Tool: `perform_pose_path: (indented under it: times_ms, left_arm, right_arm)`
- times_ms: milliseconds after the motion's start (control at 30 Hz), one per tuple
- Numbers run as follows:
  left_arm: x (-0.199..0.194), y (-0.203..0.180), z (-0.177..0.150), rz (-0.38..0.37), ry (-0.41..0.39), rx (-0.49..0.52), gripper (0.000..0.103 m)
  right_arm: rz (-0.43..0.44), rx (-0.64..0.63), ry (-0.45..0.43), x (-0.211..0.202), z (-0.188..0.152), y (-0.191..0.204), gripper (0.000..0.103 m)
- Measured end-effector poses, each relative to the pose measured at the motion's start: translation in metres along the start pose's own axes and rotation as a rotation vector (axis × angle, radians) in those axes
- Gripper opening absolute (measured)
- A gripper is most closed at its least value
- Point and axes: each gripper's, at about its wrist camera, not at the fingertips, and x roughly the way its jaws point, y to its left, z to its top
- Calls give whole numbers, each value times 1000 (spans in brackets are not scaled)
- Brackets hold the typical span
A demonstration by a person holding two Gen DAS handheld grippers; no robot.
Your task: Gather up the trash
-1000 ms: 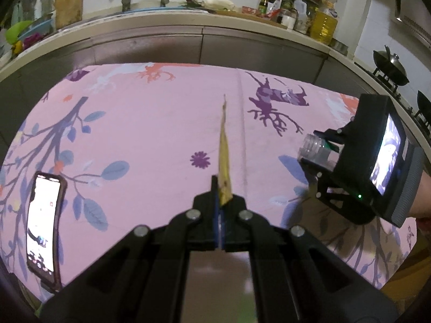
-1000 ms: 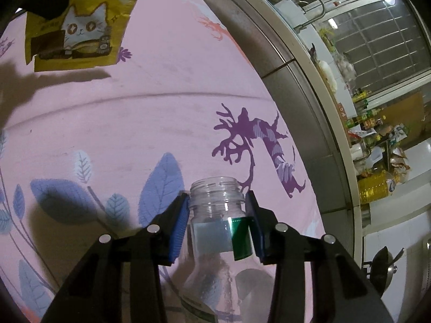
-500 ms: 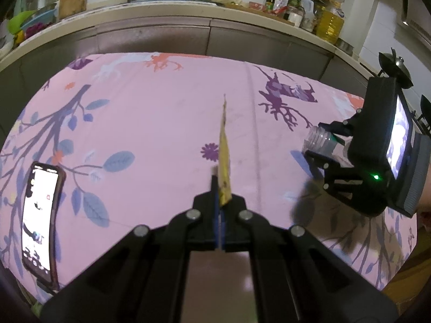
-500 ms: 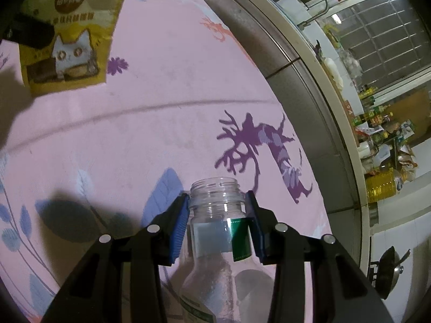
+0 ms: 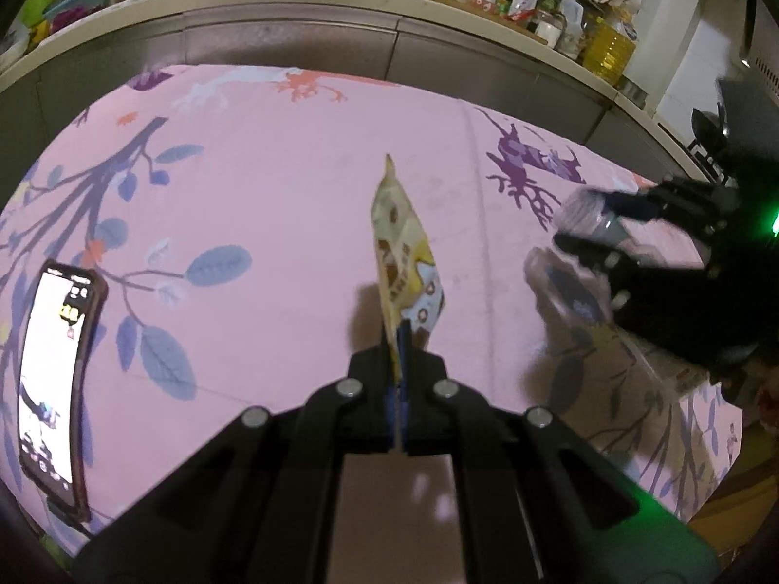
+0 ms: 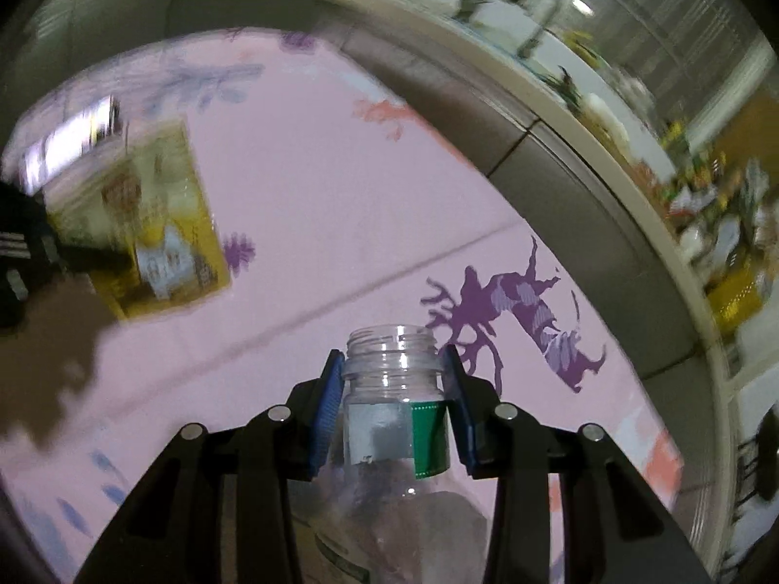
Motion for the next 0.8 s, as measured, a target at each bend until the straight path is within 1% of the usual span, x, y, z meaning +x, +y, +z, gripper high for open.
perform_pose_path:
  times_ms: [100,267,333,433,500,633,733,800]
  left_arm:
    - [0,1,0,-13,-1,-5,1]
    - [1,1,0,-31,5,-14,1]
    - [1,0,2,-44,7,-15,1]
    - [1,-3,5,-62,5,-9,1]
    - [1,-6,6,-72,2,-1,1]
    - [2,-8,5,-92,9,-2,1]
    - [6,-6,4,-101,25,-16,1]
    - [8,-4,4,-109,33,-27,1]
  right_arm:
    - [63,127,-51,-17,9,-19,38]
    - [204,391,-144,-45,18,-58,38]
    - [259,499,-165,-50,18,-74,38]
    - [342,677,-180,-52,7,-100,38]
    - [384,794,-184,-50,-8,-117,38]
    - [409,994,-197,-44,-51,-146,38]
    - [443,1178,-197,-35,-96,-166,38]
    - [467,1311,-190,-27,-131,-177,38]
